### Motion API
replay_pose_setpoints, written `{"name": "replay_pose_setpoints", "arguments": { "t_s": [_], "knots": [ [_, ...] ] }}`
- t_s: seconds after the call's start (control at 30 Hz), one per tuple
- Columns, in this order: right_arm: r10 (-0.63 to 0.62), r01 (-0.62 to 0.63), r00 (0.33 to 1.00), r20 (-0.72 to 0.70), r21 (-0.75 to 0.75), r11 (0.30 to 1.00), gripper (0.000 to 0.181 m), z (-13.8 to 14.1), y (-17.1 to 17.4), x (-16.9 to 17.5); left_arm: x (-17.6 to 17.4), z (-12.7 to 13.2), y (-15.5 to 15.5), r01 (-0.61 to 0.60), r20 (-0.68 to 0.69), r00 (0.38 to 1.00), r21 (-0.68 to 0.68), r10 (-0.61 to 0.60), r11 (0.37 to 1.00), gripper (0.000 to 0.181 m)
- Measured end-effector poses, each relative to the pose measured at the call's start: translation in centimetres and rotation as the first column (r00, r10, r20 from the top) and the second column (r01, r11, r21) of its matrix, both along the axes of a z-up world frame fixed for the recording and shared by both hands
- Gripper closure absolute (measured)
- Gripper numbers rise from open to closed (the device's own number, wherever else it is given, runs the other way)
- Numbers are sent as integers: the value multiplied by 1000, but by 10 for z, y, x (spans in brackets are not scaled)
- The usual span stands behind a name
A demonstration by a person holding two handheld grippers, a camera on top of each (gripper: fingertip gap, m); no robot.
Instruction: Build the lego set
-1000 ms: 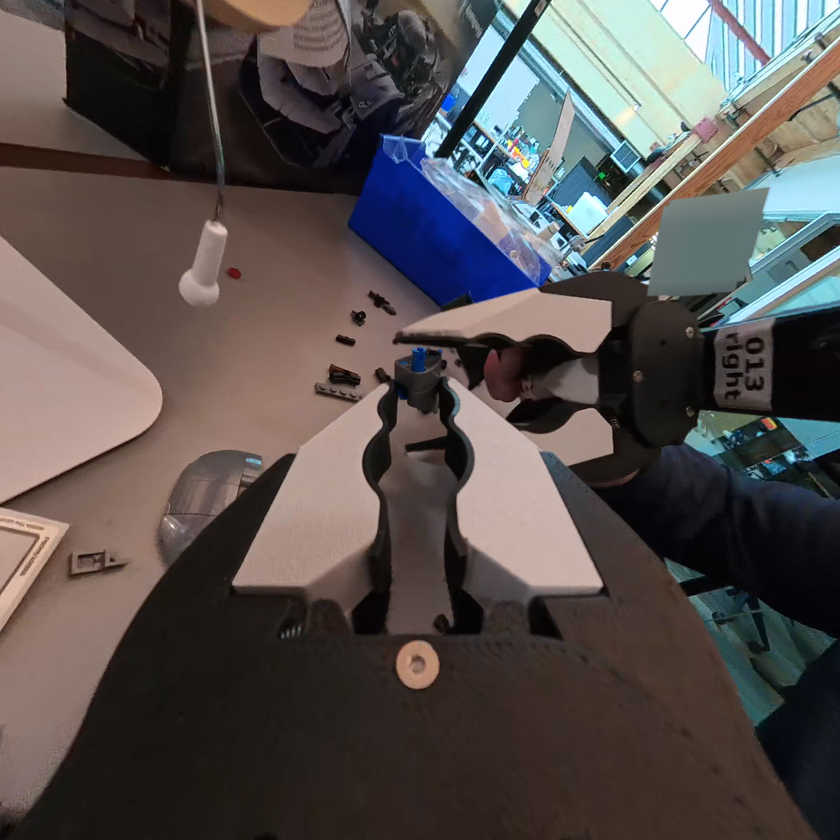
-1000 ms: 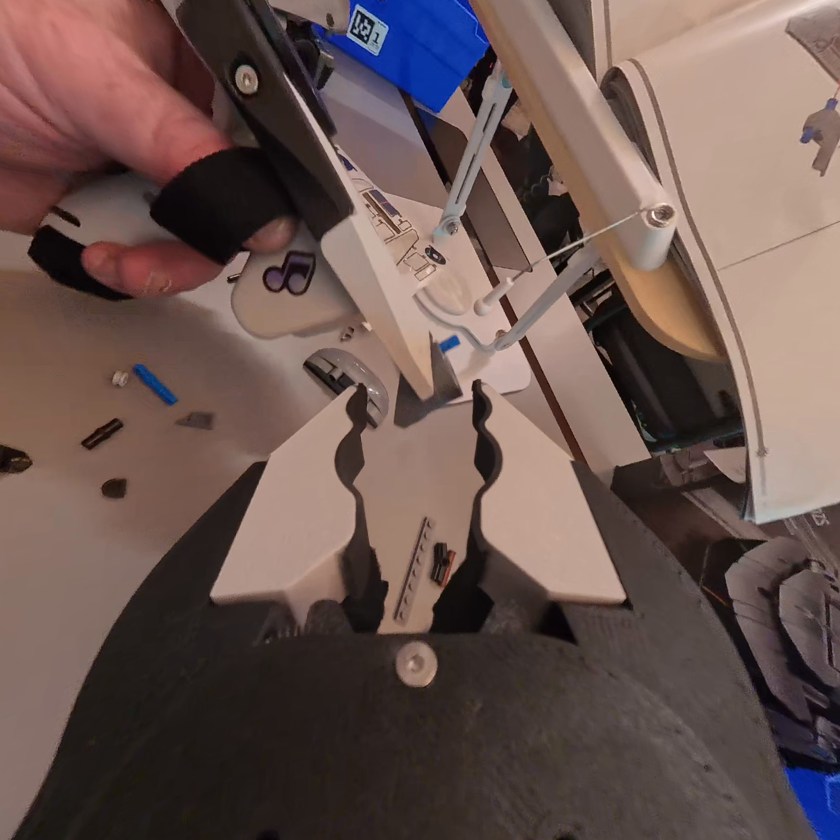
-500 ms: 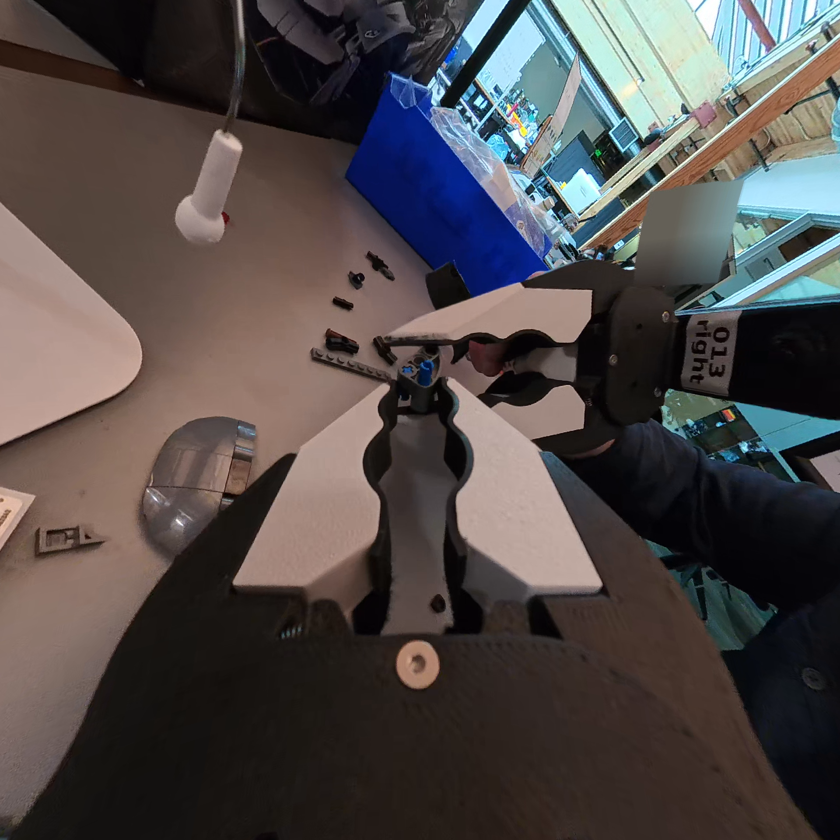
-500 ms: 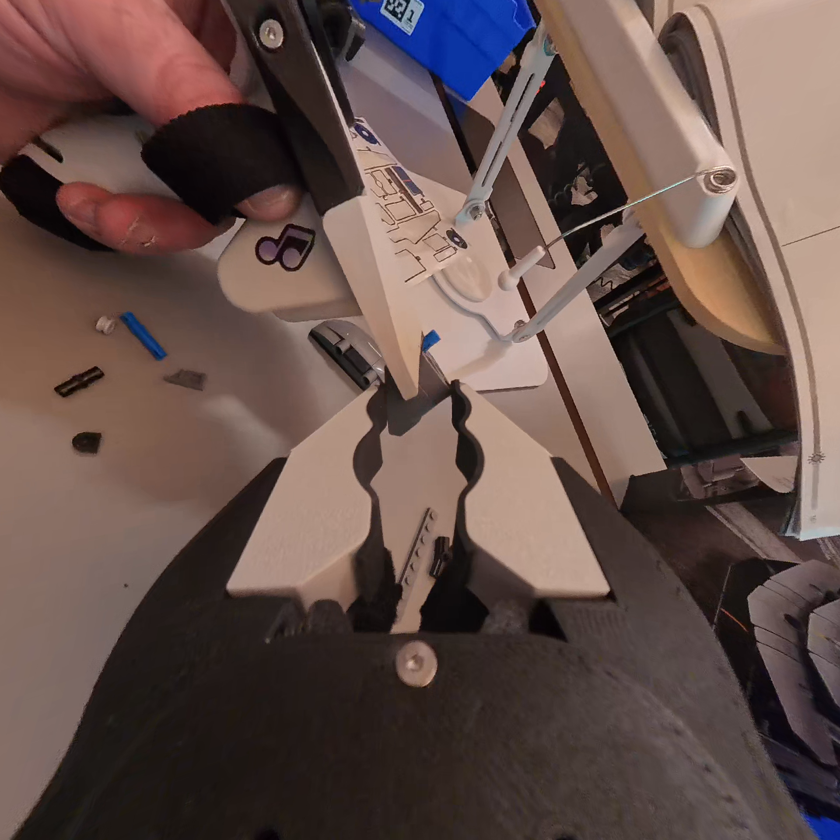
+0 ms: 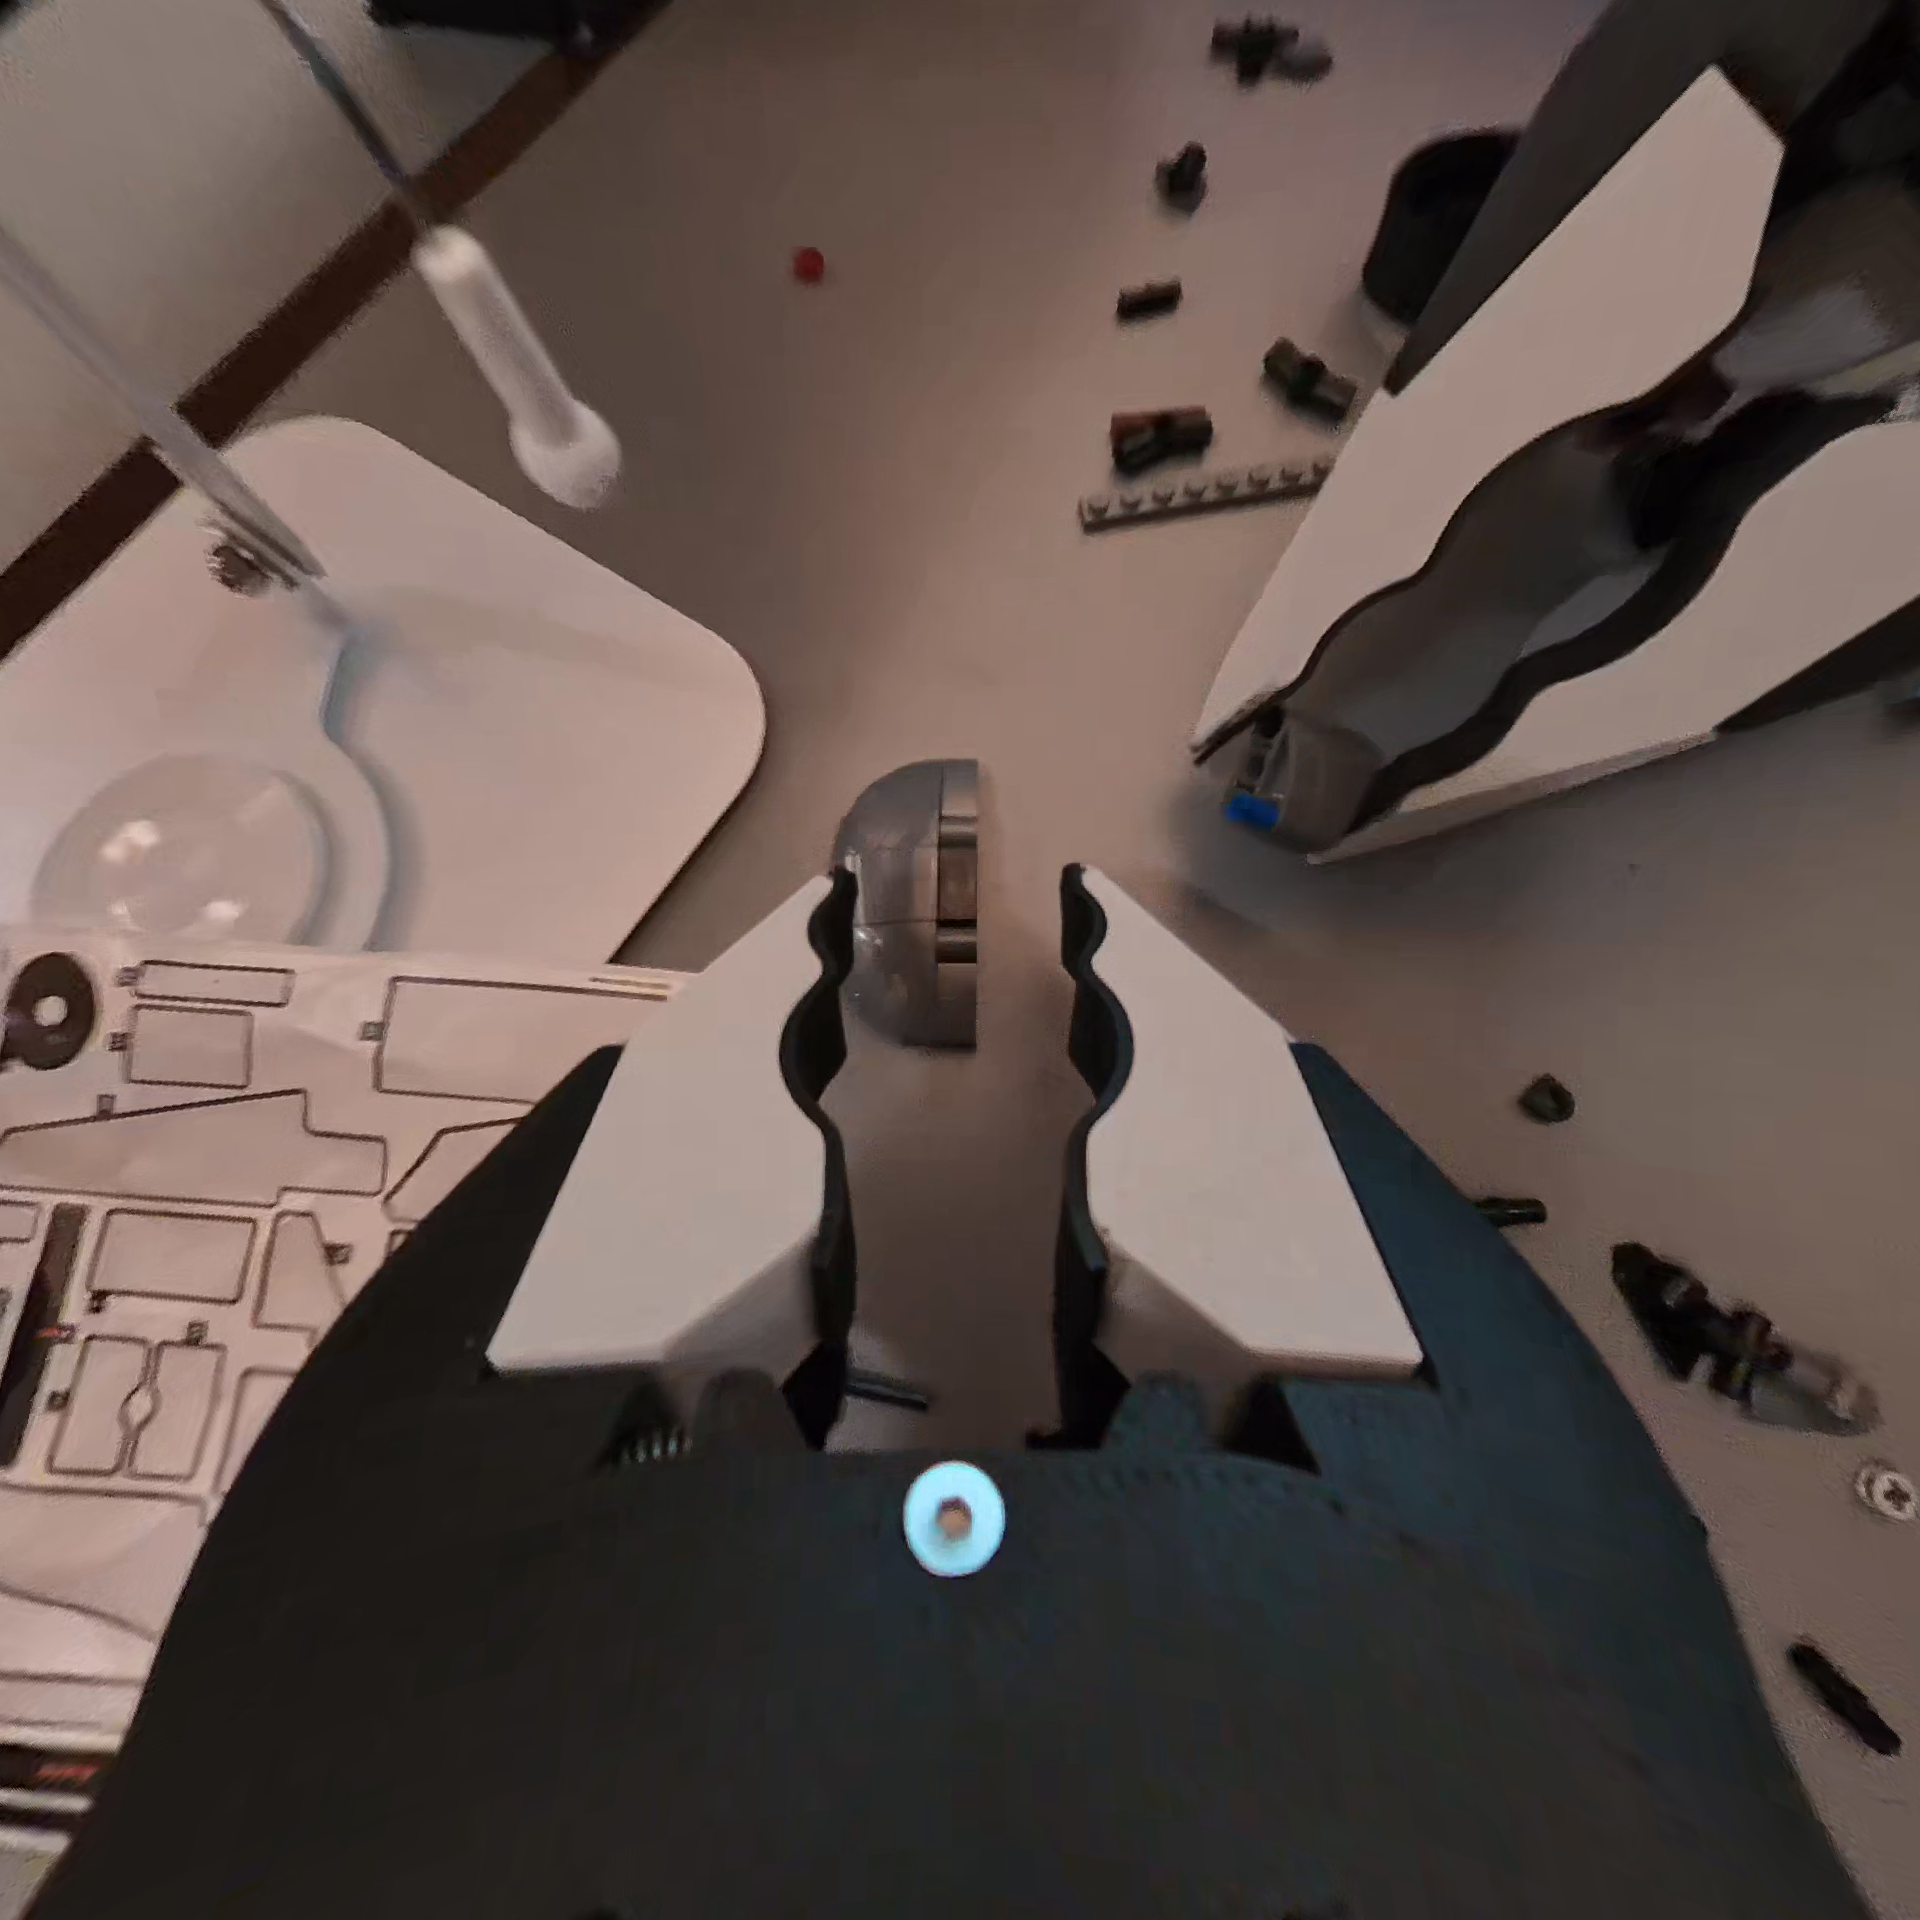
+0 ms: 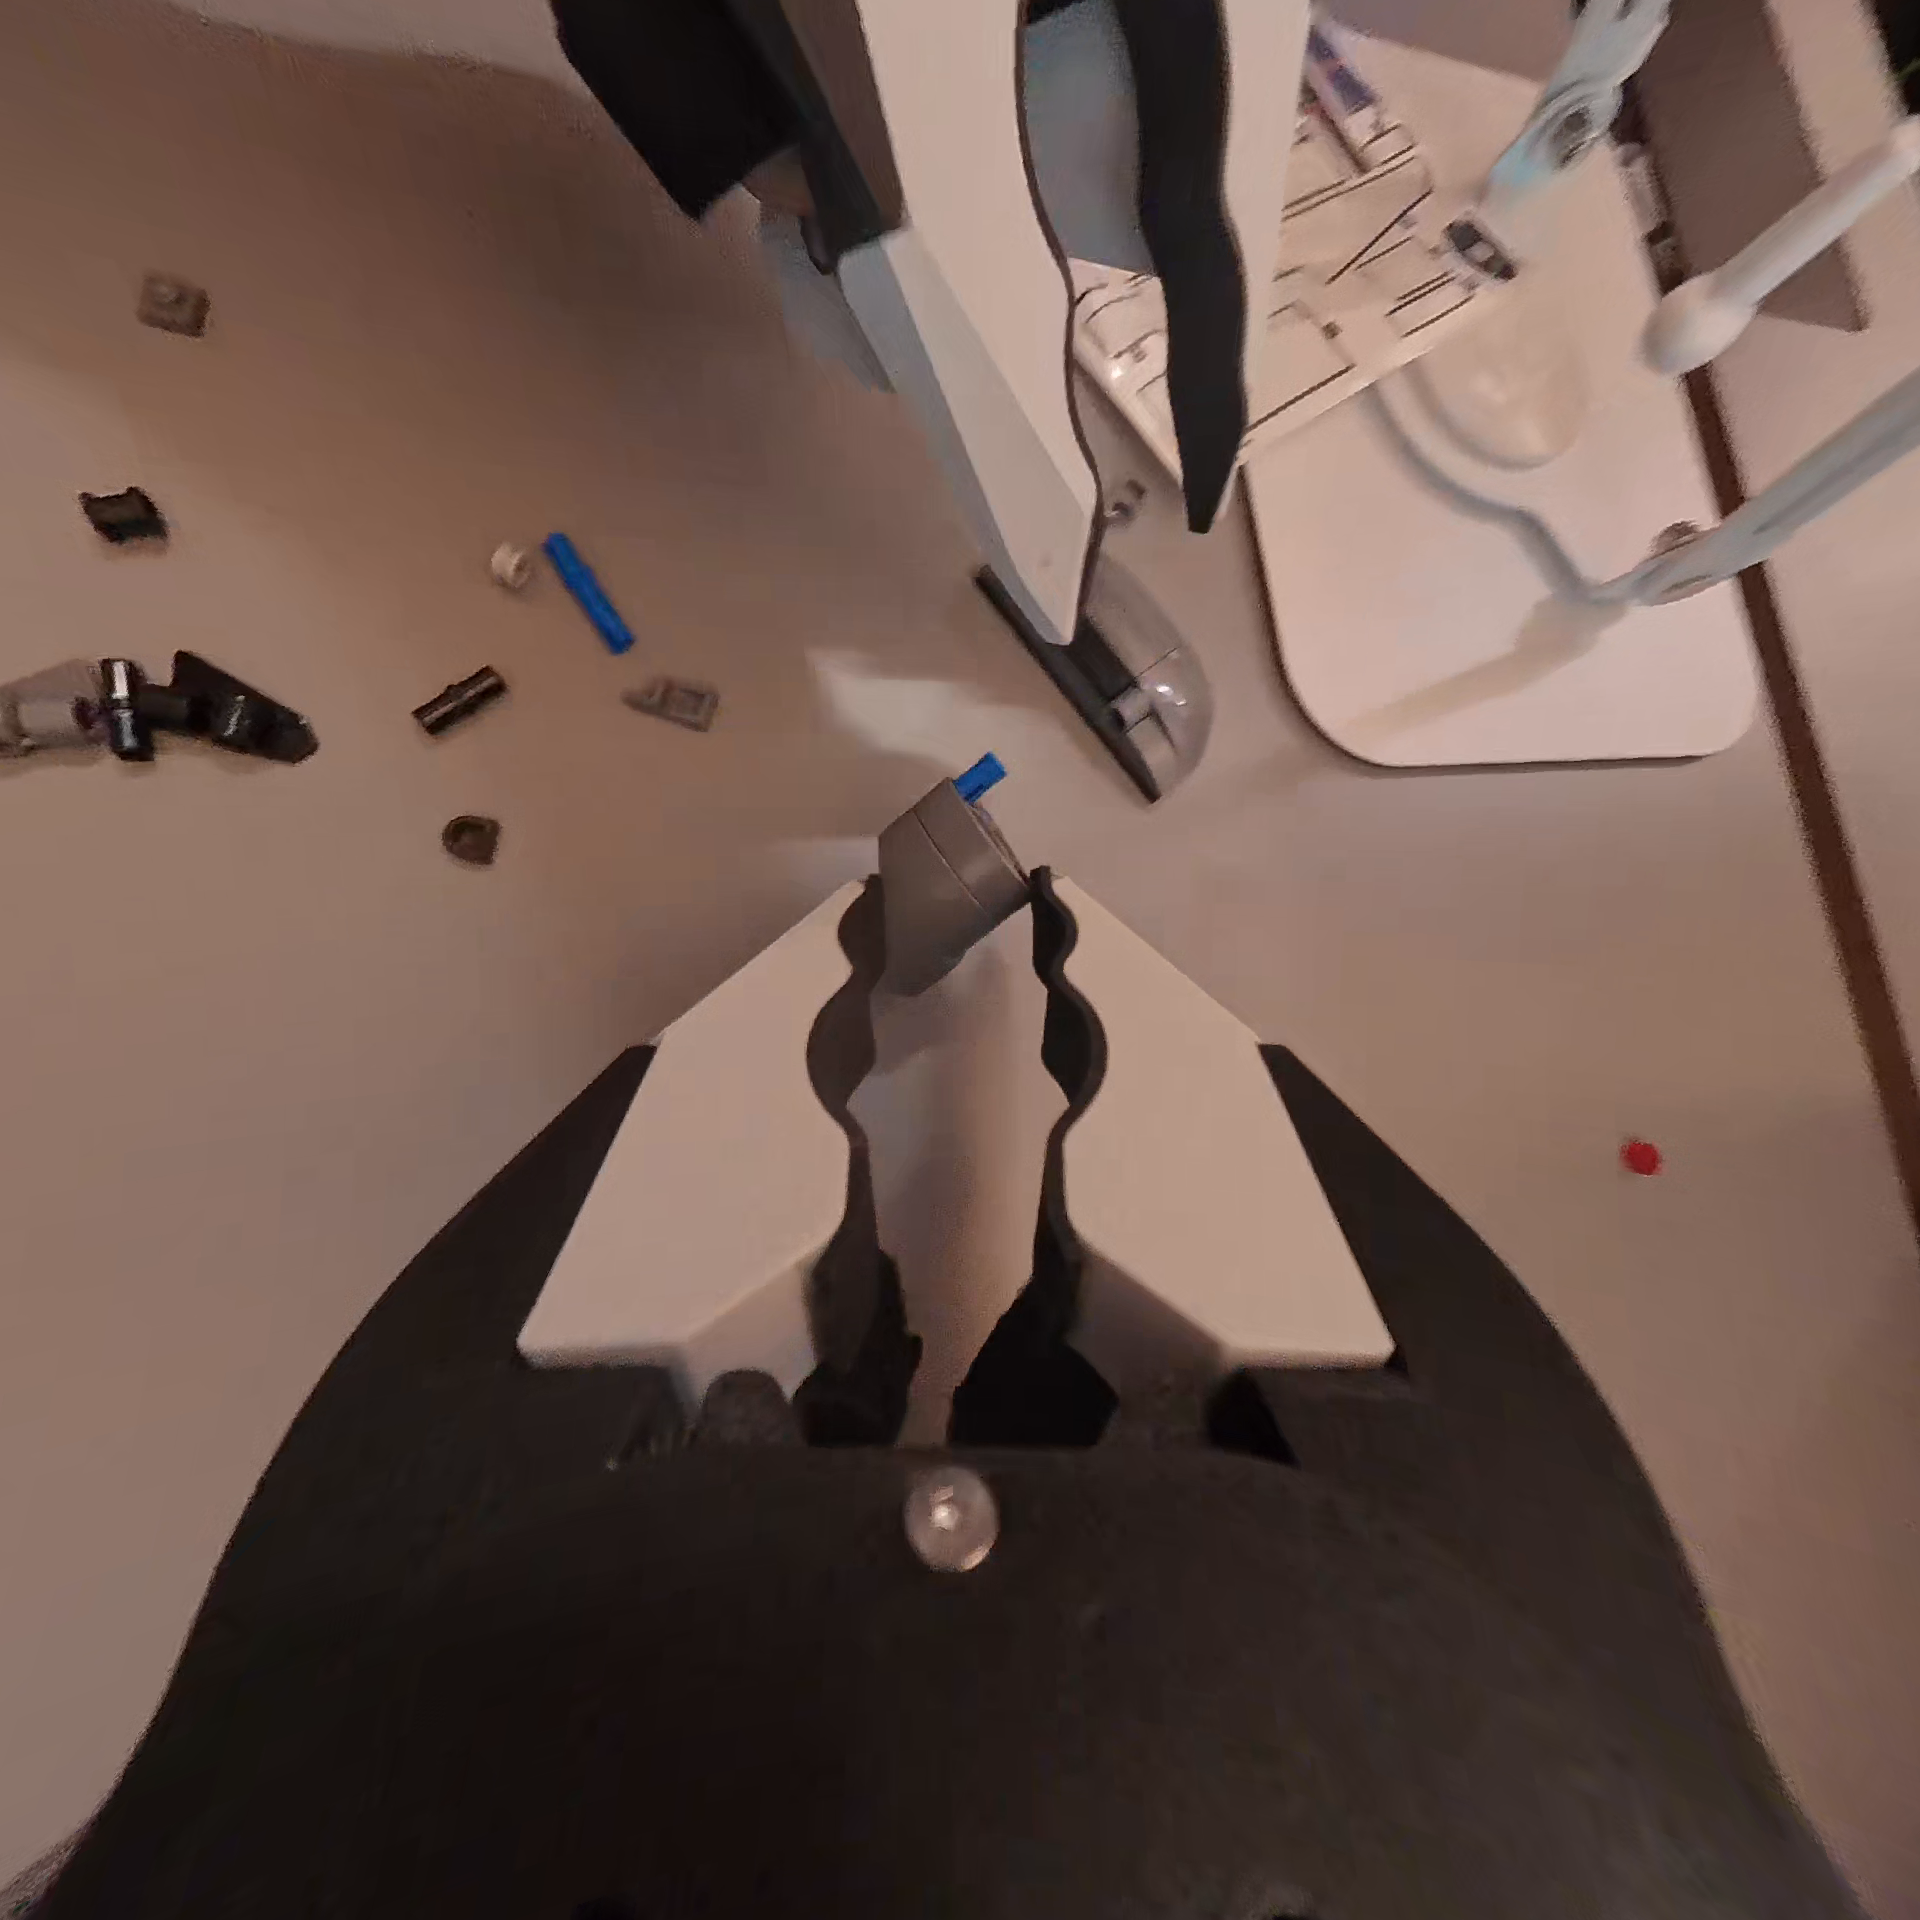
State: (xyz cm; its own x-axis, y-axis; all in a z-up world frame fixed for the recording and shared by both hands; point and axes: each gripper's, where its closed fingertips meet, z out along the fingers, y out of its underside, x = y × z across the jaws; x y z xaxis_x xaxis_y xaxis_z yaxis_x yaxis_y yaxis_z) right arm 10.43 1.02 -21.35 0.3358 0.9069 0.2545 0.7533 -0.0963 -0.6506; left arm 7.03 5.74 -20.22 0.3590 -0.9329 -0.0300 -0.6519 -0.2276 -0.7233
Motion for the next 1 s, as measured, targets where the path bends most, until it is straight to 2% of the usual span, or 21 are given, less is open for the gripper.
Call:
{"name": "replay_pose_setpoints", "arguments": {
  "t_s": [0.13,0.33,0.53,0.63,1.0],
  "knots": [
    [7,-6,1000,12,-87,996,155,-9,-7,3,2,-16,3,5,-72,997,10,-4,1000,143],
    [14,-14,1000,1,-151,989,154,-10,-12,3,7,-15,-4,47,-69,997,16,-46,999,160],
    [24,-22,1000,15,-136,991,149,-9,-14,4,9,-15,-18,106,-92,990,8,-105,994,160],
    [32,-30,999,7,-132,991,157,-8,-15,4,10,-16,-23,118,-95,989,-2,-118,993,160],
    [13,-11,1000,22,-112,994,162,-8,-14,3,16,-15,-41,186,-102,977,-20,-187,982,161]
  ]
}}
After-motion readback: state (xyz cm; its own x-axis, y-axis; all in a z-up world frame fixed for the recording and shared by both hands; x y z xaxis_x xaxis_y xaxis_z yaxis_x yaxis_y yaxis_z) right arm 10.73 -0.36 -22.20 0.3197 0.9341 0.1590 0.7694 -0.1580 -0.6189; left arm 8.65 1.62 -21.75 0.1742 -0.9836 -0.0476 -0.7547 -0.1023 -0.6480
